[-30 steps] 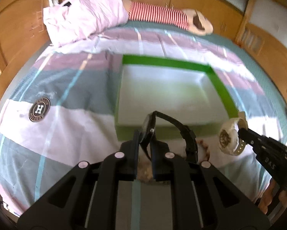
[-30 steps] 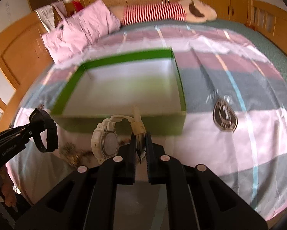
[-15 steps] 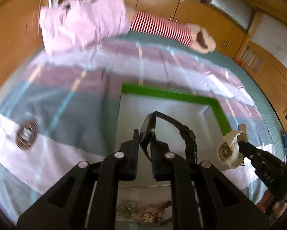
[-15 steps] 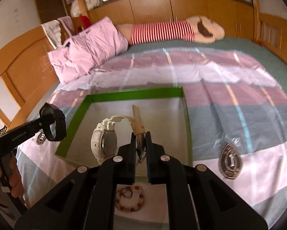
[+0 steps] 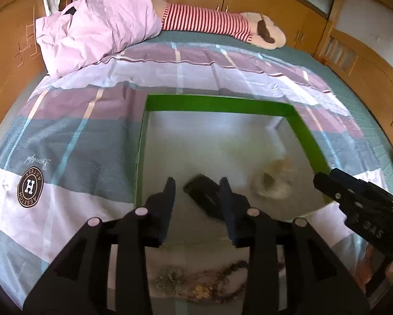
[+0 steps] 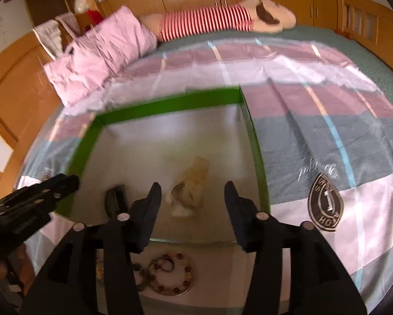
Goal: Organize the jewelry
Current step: 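Carry both watches into the green box and open both tools, then move both tools back over the remaining bracelets in front of the box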
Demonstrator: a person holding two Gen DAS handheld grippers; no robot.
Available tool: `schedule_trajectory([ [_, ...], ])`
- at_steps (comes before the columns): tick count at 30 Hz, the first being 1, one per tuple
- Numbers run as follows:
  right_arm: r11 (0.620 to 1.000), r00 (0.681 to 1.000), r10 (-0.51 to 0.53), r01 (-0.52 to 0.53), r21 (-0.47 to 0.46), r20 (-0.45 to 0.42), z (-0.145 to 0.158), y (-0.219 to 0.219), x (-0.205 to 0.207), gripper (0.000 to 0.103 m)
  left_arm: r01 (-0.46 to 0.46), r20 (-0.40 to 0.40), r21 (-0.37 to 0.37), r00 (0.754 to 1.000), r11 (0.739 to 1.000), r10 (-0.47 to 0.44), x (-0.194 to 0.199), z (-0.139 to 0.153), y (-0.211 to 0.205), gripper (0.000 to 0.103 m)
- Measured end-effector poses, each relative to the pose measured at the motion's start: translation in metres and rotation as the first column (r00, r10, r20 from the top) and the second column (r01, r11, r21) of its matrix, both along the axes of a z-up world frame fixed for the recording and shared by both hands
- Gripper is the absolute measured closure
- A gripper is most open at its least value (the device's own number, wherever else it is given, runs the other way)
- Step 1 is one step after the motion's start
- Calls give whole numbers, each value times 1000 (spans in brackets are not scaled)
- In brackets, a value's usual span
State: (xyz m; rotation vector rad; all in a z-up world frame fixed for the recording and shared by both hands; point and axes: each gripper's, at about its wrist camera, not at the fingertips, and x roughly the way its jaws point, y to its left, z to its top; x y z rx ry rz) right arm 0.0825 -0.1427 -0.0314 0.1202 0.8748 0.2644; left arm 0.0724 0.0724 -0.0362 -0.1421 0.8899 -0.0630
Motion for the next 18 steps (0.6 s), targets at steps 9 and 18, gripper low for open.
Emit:
schedule_trajectory([
  [9, 994, 989, 102, -105, -21, -109, -3, 4, -31, 52, 70, -167, -64, 983, 996, -80, -41, -5, 3, 57],
  [18, 993, 961, 58, -84, -87, -270, -44, 5, -27, 64, 25, -330, -44, 943, 999, -38, -30, -45, 13, 69],
])
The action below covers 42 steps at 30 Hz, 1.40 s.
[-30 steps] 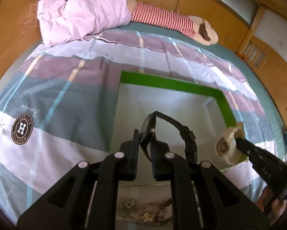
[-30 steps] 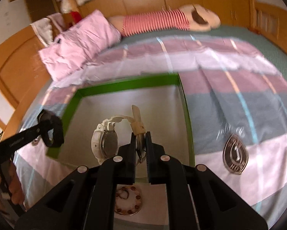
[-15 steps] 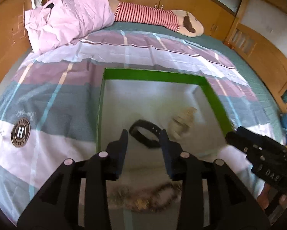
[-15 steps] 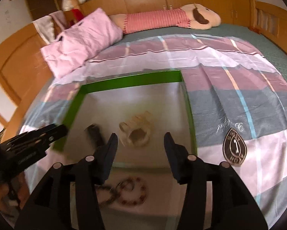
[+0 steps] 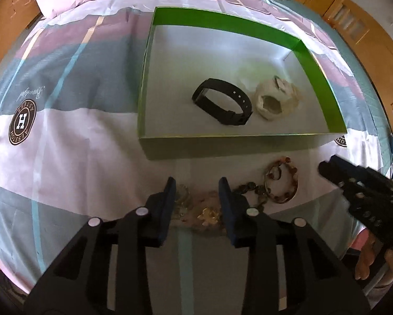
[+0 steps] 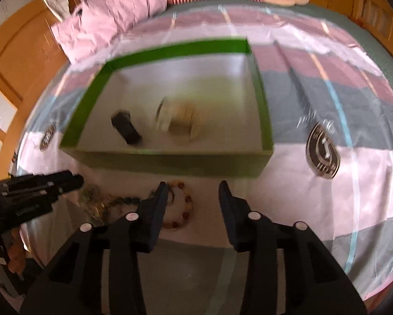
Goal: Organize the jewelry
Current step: 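Move both tools back over the remaining bracelets in front of the box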
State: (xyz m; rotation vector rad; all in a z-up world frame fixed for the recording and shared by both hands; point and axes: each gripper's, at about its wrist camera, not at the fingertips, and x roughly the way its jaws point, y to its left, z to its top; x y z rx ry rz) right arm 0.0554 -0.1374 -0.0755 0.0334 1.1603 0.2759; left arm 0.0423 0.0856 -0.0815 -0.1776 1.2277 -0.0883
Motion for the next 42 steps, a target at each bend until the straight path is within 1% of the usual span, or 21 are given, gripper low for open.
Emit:
schedule_trajectory([
  [3, 1000, 998, 4, -4, 5, -63, -19, 4, 1, 66, 10, 2, 5, 1000, 1000, -10, -1, 0, -1, 67],
  [5, 1000, 997, 11, -10, 5, -83, -28, 6, 3, 66, 14, -3, 8, 1000, 1000, -14, -2, -1, -2, 63],
  [7, 1000, 996, 9, -10, -11, -84, -35, 9, 4, 66, 18, -10, 10, 1000, 1000, -18, -2, -3, -4, 62],
  [9, 1000, 997, 6, -7, -10, -78, -39, 10, 6, 66, 26, -16, 10, 1000, 1000, -26, -2, -4, -6, 59],
  [11, 1000, 998, -6, 5, -20, -57, -41, 11, 8, 66, 35, -22, 15, 999, 999, -35, -3, -6, -9, 55],
  [12, 1000, 999, -7, 6, -24, -48, -41, 11, 9, 70, 37, -23, 17, 999, 999, -37, -3, -6, -9, 55],
  [14, 1000, 999, 13, -13, 12, -53, -42, 13, 8, 95, 37, -24, 17, 999, 999, -36, -4, -6, -7, 52],
  [16, 1000, 998, 10, -9, 19, -62, -42, 14, 6, 96, 31, -25, 17, 999, 999, -31, -3, -6, -5, 50],
  [18, 999, 998, 5, -3, 33, -66, -38, 12, 5, 96, 25, -28, 18, 999, 1000, -25, -3, -7, -4, 50],
  [21, 997, 998, -5, 10, 75, -68, -24, 6, 3, 96, 19, -32, 21, 999, 1000, -19, -3, -7, -2, 47],
  [26, 992, 1000, -2, 5, 126, -26, 3, -6, -6, 96, 17, -41, 26, 999, 1000, -16, -2, -9, -1, 46],
  [28, 992, 1000, -2, 4, 128, -18, 9, -8, -7, 96, 17, -46, 32, 999, 999, -15, -2, -10, -2, 46],
  [31, 998, 1000, -14, 15, 62, -15, 9, -16, -7, 96, 15, -63, 45, 998, 999, -12, -1, -14, -2, 45],
  [35, 998, 995, -52, 50, -35, -82, -13, -22, 1, 96, 14, -79, 51, 997, 999, -10, 0, -20, -2, 45],
  [36, 996, 994, -70, 65, -66, -86, -18, -24, 2, 96, 17, -78, 49, 997, 999, -13, -1, -20, -3, 45],
  [37, 989, 991, -99, 89, -117, -85, -23, -28, 4, 95, 19, -73, 45, 997, 999, -16, -1, -19, -4, 45],
  [39, 979, 986, -138, 122, -166, -89, -28, -33, 7, 83, 33, -55, 25, 998, 999, -31, -2, -16, -8, 45],
  [40, 978, 985, -147, 130, -166, -94, -30, -36, 7, 74, 44, -46, 12, 998, 999, -44, -3, -15, -10, 45],
  [41, 978, 983, -152, 135, -157, -99, -31, -38, 8, 69, 55, -39, 3, 998, 998, -55, -3, -14, -13, 44],
  [42, 980, 983, -153, 137, -146, -104, -32, -39, 9, 69, 66, -35, 3, 997, 998, -66, -4, -13, -18, 43],
])
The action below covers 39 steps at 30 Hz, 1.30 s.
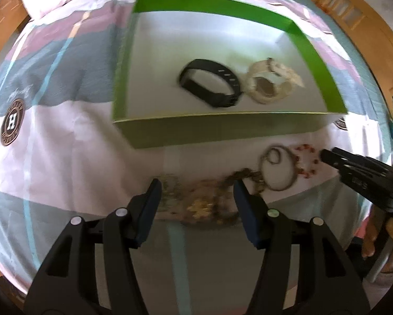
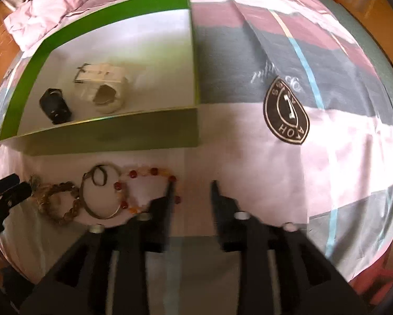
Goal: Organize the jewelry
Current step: 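Move both tools back over the remaining bracelets in front of the box, then grasp the brown wooden-bead bracelet with the left tool and lift it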
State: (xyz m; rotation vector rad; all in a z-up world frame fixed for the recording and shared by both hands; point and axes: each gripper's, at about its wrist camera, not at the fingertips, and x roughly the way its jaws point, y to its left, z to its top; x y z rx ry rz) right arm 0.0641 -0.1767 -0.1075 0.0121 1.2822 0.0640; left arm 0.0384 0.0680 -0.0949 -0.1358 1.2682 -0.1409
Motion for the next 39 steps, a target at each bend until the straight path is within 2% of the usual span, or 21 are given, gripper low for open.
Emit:
schedule_trajectory([
  [2, 1000, 1000, 6, -6, 1, 5, 1, 0, 0, 69, 14, -3, 15, 1000, 1000, -14, 0, -2, -7, 38],
  [5, 1000, 1000, 19, -19, 3, 12, 2, 0, -1, 69, 27, -15, 18, 1000, 999, -27, 1, -7, -13, 39],
  [10, 1000, 1000, 19, -19, 18, -2, 0, 6, 0, 69, 53, -29, -5, 998, 999, -53, 4, -18, -26, 53],
  [17, 1000, 1000, 19, -19, 25, -17, -3, 8, -1, 69, 61, -50, 13, 997, 998, -60, 10, -31, -39, 56],
  [18, 1000, 1000, 16, -15, 27, -20, -4, 7, -1, 69, 56, -54, 13, 997, 998, -55, 11, -31, -39, 61],
  [20, 1000, 1000, 14, -14, 27, -23, -4, 4, -2, 69, 35, -71, 13, 997, 999, -34, 12, -34, -35, 88],
  [22, 1000, 1000, 15, -14, 25, -23, -4, 2, -2, 69, 18, -89, -16, 996, 1000, -20, 13, -37, -30, 91],
  [30, 1000, 1000, 6, -5, 28, -20, -2, -2, -1, 69, 1, -14, -57, 1000, 998, -2, 12, -13, -22, 94],
  [34, 999, 1000, -5, 6, 34, -20, -3, -7, 0, 69, -11, -30, -54, 999, 998, 10, 16, -16, -21, 94],
  [36, 999, 1000, -4, 6, 46, -27, -4, -10, 1, 69, -19, -53, -49, 998, 999, 16, 18, -21, -20, 93],
  [39, 999, 999, 0, 2, 40, -36, -9, -9, 2, 69, -13, -67, -41, 998, 999, 10, 19, -25, -20, 81],
])
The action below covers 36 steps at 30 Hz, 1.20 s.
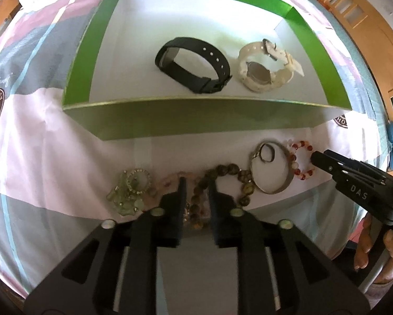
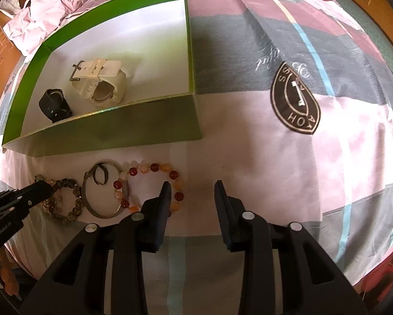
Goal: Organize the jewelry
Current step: 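Grasp the brown wooden-bead bracelet with the left tool and lift it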
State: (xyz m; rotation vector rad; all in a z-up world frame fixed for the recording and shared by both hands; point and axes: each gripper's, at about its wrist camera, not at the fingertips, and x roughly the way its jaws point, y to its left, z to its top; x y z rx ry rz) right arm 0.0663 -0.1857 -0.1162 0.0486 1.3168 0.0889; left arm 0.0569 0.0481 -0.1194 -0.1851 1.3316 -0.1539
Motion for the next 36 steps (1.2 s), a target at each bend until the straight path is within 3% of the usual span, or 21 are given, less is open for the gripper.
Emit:
schedule_trajectory([
  [7, 999, 1000, 11, -11, -33, 7, -3, 6, 1, 69, 20, -11, 34, 1000, 999, -20, -1, -9, -11, 78],
  [10, 999, 1000, 8, -8, -31, 8, -4, 8, -2, 69, 29, -11, 52, 1000, 998, -29, -5, -15, -13, 90],
  [16, 999, 1000, 18, -17, -37, 21, -5, 15, -3, 69, 28, 13, 25, 1000, 999, -28, -6, -8, -19, 95],
  [18, 999, 999, 27, -26, -27, 30, -4, 18, -5, 73, 22, 43, -5, 999, 1000, -22, -10, 3, -13, 95],
  [19, 999, 999, 36, -36, -14, 29, -3, 20, -6, 87, 18, 55, -18, 998, 1000, -17, -10, 7, -13, 95],
  [20, 999, 999, 40, -40, 0, 27, -2, 21, -7, 94, 13, 65, -30, 998, 999, -11, -10, 11, -13, 95],
  [26, 999, 997, 38, -40, 24, 68, 11, 27, -11, 94, -17, 94, -54, 995, 998, 22, -9, 23, -6, 95],
  [33, 999, 997, 33, -34, 18, 65, 11, 23, -11, 94, -97, 106, 2, 990, 995, 97, -14, 12, 6, 95],
  [36, 999, 998, 37, -38, 19, 48, 5, 20, -13, 94, -78, 125, 10, 989, 997, 76, -18, 18, 2, 95],
])
